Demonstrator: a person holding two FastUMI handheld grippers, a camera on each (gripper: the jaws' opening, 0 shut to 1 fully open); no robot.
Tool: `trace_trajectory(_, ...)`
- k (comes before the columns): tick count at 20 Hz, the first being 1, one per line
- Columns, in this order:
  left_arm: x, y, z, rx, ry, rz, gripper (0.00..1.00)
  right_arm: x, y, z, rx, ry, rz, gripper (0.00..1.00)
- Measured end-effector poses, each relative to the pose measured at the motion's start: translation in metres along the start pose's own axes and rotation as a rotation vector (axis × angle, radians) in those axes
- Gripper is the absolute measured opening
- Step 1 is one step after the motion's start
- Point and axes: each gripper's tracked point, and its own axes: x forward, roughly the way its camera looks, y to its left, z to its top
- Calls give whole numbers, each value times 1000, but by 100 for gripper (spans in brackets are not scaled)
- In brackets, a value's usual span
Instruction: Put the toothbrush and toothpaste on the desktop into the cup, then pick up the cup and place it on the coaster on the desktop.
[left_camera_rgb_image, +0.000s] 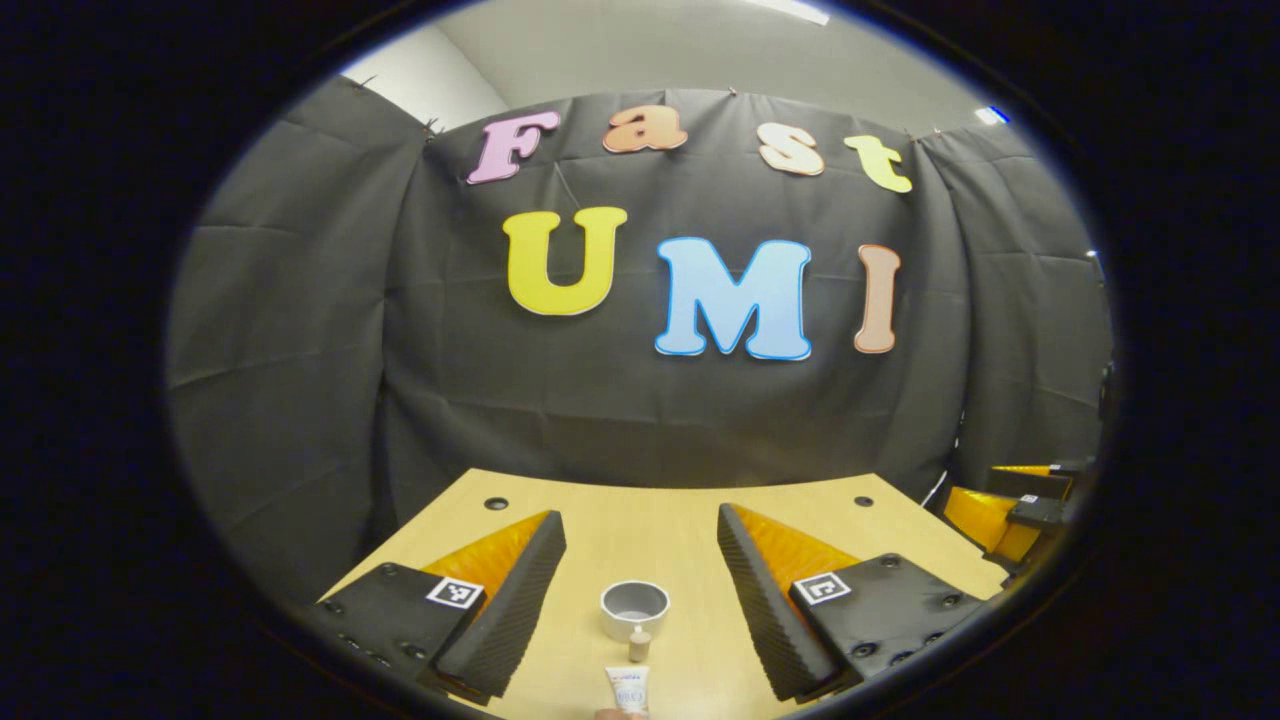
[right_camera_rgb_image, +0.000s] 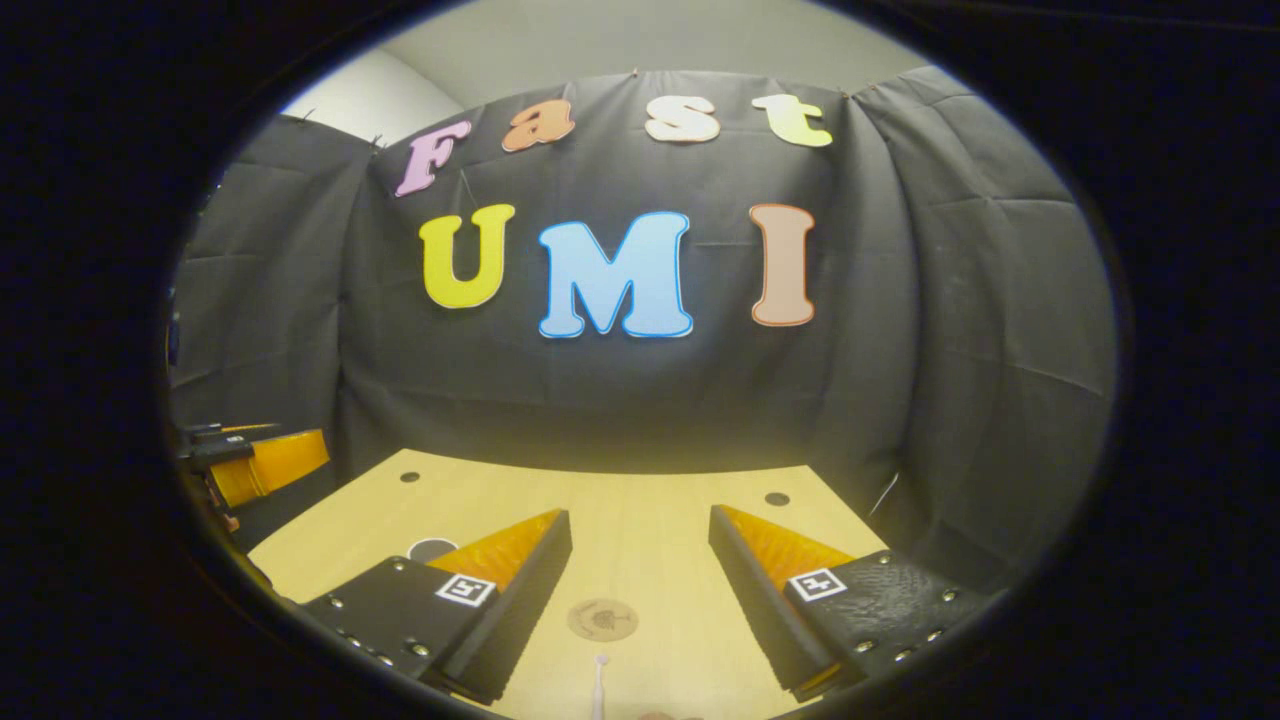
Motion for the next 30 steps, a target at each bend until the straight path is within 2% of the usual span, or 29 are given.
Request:
trace_trajectory(7, 5, -7, -46, -14, 133, -22, 97, 6, 0, -22, 8, 94, 6, 91)
trace_trajectory(30, -6, 9, -270, -50, 746, -31, 97, 13, 10, -202, 92, 708, 23, 93)
